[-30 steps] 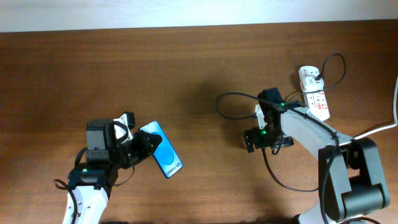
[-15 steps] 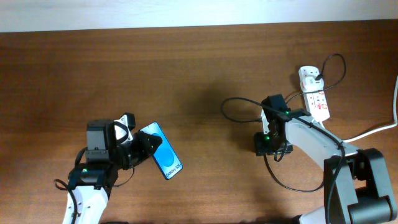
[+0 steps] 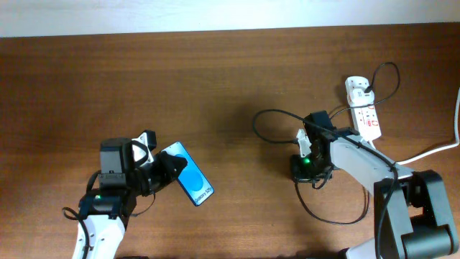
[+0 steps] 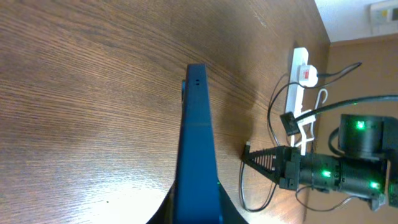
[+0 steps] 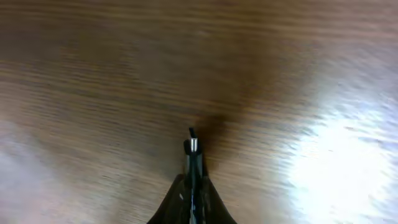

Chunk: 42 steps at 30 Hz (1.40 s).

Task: Plug charger to phone and switch on socket
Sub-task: 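Grasp the black USB cable end with the right gripper, then bring the cable plug to the phone's bottom port held by the left gripper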

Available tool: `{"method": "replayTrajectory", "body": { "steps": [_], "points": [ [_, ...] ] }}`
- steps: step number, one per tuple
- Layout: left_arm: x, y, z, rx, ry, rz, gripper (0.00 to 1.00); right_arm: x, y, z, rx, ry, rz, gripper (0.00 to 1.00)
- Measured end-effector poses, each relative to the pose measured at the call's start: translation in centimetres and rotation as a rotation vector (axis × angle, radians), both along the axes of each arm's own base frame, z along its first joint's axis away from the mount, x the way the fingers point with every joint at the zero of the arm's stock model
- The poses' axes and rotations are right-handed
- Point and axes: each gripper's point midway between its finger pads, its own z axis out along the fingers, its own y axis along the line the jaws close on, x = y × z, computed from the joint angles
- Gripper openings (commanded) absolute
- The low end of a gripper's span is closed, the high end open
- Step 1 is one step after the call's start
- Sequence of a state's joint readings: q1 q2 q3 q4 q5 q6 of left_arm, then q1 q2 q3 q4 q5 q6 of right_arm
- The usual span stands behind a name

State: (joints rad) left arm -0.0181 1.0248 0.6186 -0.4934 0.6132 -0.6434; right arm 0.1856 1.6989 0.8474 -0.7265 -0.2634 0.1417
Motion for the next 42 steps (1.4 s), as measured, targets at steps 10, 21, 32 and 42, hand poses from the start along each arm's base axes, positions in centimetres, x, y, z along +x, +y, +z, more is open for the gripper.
{"method": "replayTrajectory", "body": {
  "steps": [10,21,32,42],
  "points": [
    [3.6,-4.1,11.6,-0.247,-0.616,-0.341,0.00,-6.0,9.0,13.5,0.755,-0.140,0.407,0.04],
    [4.5,-5.0,15.3,-0.623,-0.412,-0.328,0.00,-9.5,14.4,22.8,1.110,-0.547,0.837,0.04],
    [1.9,-8.6,15.2,-0.654,-0.358,-0.468,0.00,-8.1,15.0,23.5,1.116,-0.494,0.733,0.04],
    [1.9,-8.6,15.2,-0.604,-0.459,-0.508,0.00,-9.3,17.8,23.6,1.101,-0.408,0.735,0.04]
  ]
}}
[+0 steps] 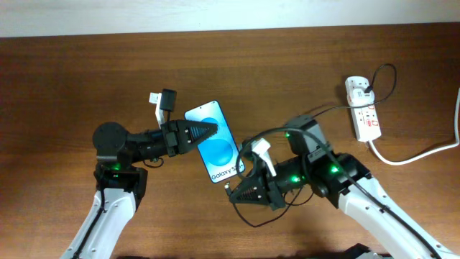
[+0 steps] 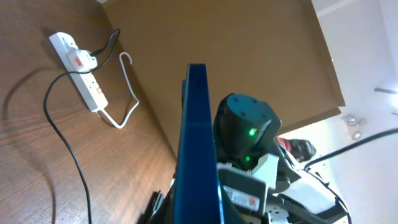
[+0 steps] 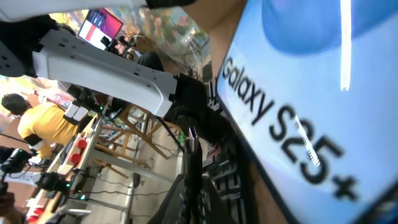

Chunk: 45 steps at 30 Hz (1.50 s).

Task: Plug charger to phone and switch on socket
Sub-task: 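Bring the cable plug to the phone's bottom port held by the left gripper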

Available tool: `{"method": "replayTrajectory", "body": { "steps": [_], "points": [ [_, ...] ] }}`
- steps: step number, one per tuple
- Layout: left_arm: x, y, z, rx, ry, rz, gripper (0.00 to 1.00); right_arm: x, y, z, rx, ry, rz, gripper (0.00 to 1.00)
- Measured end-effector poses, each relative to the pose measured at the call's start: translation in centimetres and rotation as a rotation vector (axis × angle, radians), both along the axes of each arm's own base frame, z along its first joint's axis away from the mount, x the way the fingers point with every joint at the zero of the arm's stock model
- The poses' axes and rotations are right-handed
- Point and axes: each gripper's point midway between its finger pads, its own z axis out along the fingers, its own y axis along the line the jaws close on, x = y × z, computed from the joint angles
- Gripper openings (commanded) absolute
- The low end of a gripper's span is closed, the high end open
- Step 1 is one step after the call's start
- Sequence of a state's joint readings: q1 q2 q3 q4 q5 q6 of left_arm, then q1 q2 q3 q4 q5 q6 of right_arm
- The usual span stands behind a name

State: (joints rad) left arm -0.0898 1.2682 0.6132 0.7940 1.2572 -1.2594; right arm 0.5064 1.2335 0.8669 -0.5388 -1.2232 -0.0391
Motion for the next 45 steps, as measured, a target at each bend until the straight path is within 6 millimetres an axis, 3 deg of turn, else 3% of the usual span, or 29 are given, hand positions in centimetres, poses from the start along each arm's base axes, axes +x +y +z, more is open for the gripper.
{"method": "replayTrajectory", "body": {
  "steps": [4,15,21,29,45],
  "points": [
    [0.0,0.0,0.0,0.001,0.000,-0.001,0.00,0.0,-0.2,-0.9,-0.058,0.034,-0.029,0.04],
    [-1.2,-0.2,-0.3,0.011,0.003,-0.072,0.00,1.2,0.1,-1.1,-0.075,0.001,-0.076,0.04],
    [-1.2,-0.2,-0.3,0.011,0.003,-0.074,0.00,0.4,-0.4,-1.7,-0.111,0.078,-0.072,0.04],
    [-1.2,-0.2,-0.3,0.011,0.003,-0.074,0.00,-0.2,-0.4,-0.5,-0.067,0.067,-0.048,0.04],
    [-1.2,-0.2,-0.2,0.012,-0.004,-0.070,0.00,0.4,-0.3,-0.6,-0.087,0.084,-0.084,0.04]
  ]
}}
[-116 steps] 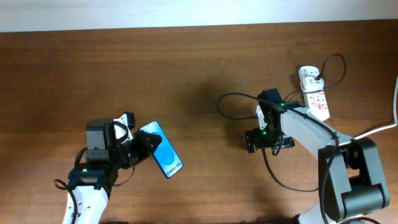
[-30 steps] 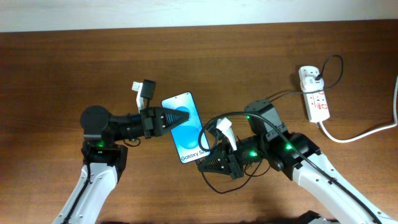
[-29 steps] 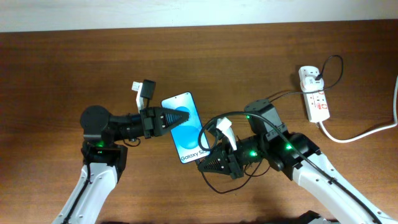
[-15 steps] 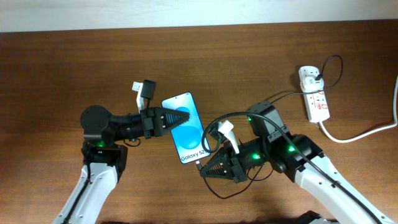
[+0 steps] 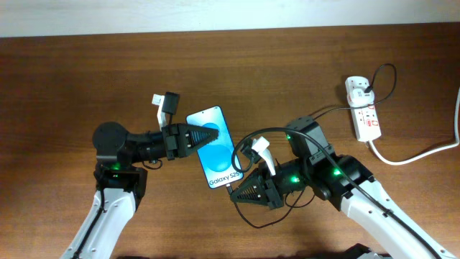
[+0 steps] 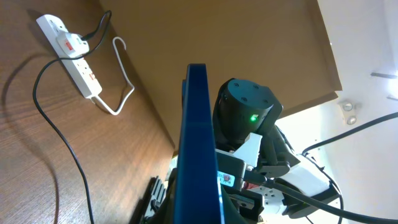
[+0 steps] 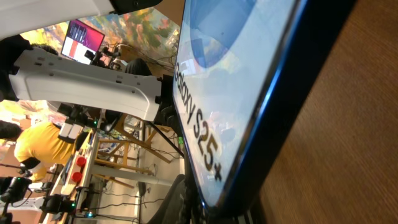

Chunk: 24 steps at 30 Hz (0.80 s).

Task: Plug charger to phone and switch on socket
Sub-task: 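Bring the cable plug to the phone's bottom port held by the left gripper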

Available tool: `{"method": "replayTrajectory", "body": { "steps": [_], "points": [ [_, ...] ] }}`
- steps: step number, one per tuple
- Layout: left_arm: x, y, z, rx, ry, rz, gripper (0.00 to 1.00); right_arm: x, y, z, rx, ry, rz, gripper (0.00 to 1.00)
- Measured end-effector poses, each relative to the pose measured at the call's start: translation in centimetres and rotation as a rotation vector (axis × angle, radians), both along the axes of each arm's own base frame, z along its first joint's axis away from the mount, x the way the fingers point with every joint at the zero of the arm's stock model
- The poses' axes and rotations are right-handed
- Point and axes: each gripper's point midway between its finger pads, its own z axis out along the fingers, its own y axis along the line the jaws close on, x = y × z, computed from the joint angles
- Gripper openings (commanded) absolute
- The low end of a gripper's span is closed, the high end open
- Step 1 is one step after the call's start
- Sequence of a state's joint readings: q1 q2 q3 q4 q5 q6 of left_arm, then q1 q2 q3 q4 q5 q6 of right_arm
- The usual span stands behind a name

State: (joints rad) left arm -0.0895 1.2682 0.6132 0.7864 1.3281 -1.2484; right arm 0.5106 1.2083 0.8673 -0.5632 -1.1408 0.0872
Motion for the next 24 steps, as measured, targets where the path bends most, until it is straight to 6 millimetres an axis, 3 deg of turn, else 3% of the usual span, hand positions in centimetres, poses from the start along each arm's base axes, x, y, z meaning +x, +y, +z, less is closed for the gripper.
{"method": "replayTrajectory", "body": {
  "steps": [9,18,24],
  "points": [
    [0.4,0.4,0.4,-0.001,-0.013,0.017,0.00,0.8,0.5,0.6,0.033,-0.034,-0.012,0.04],
    [-0.5,-0.3,1.4,0.016,-0.170,-0.040,0.00,1.0,0.8,0.8,0.045,-0.047,-0.014,0.04],
    [0.7,-0.4,2.7,0.006,-0.222,0.025,0.00,2.4,1.6,1.9,0.102,-0.072,-0.053,0.04]
  ]
}}
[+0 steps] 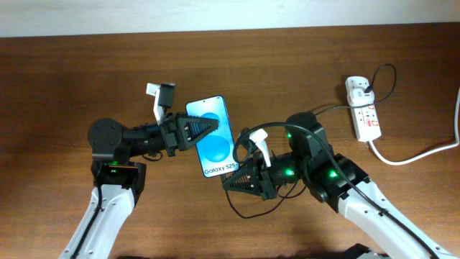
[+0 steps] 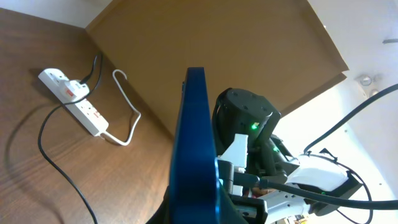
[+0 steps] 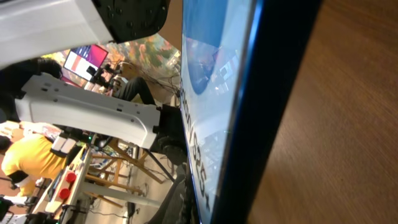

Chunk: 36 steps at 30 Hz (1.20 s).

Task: Plug charger to phone and switch on socket
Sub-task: 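Bring the cable plug to the phone's bottom port held by the left gripper, then push the cable plug into the phone port with the right gripper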

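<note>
A blue phone (image 1: 214,137) with a lit "Galaxy S25+" screen is held above the table, my left gripper (image 1: 207,131) shut on its upper part. The left wrist view shows it edge-on (image 2: 194,143). My right gripper (image 1: 228,183) is shut on the black charger cable's connector, right at the phone's lower edge. The phone (image 3: 249,93) fills the right wrist view and hides the connector tip, so I cannot tell whether it is seated. The cable (image 1: 323,109) runs back to a white adapter (image 1: 355,88) in the white power strip (image 1: 366,116) at the far right.
The strip's white lead (image 1: 420,152) runs off the right edge. A loop of black cable (image 1: 248,212) hangs below my right gripper. Brown wooden table (image 1: 86,65) lies under both arms. My right arm (image 2: 247,127) stands close behind the phone in the left wrist view.
The phone now sits slightly higher and further left in the overhead view and is less tilted. My right gripper has come up to its lower edge, and the phone fills more of the right wrist view.
First the phone was low at the left in my left gripper, while my right gripper held the connector over the table near the strip. Then both had come to the middle, connector beside the phone's lower end. Now the two have closed together.
</note>
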Available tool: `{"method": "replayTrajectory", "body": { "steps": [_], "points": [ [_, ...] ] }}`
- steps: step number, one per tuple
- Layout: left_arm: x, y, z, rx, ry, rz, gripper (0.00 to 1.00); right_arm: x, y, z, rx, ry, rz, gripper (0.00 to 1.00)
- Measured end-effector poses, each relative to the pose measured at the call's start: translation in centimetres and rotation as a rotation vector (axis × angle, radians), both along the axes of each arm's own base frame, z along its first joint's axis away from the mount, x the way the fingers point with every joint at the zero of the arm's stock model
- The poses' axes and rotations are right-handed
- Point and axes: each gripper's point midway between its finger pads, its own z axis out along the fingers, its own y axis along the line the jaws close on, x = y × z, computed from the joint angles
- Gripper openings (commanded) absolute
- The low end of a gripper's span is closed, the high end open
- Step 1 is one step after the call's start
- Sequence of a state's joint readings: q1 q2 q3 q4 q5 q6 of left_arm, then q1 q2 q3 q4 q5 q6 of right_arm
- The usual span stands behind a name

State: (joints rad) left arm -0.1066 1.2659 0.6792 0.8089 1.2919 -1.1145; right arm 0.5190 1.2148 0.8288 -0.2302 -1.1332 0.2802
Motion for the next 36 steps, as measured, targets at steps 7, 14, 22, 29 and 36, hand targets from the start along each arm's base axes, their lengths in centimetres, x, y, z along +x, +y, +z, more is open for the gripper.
{"method": "replayTrajectory", "body": {
  "steps": [7,14,22,29,36],
  "points": [
    [0.4,-0.2,0.0,-0.010,0.001,0.033,0.00,0.7,-0.4,0.3,0.011,0.042,-0.028,0.04],
    [0.9,-0.4,-0.7,-0.023,0.016,0.088,0.00,1.3,-0.6,0.0,0.015,0.059,-0.047,0.04],
    [1.1,-1.1,-0.2,-0.034,-0.016,0.118,0.00,1.7,-0.8,0.3,0.026,0.048,-0.057,0.04],
    [0.7,-1.7,-0.4,-0.028,-0.040,0.103,0.00,1.4,-1.0,-0.3,0.006,0.080,-0.054,0.04],
    [1.1,-1.8,-1.0,-0.038,-0.019,0.153,0.00,1.5,-1.0,-0.6,-0.010,0.100,-0.068,0.04]
  ]
}}
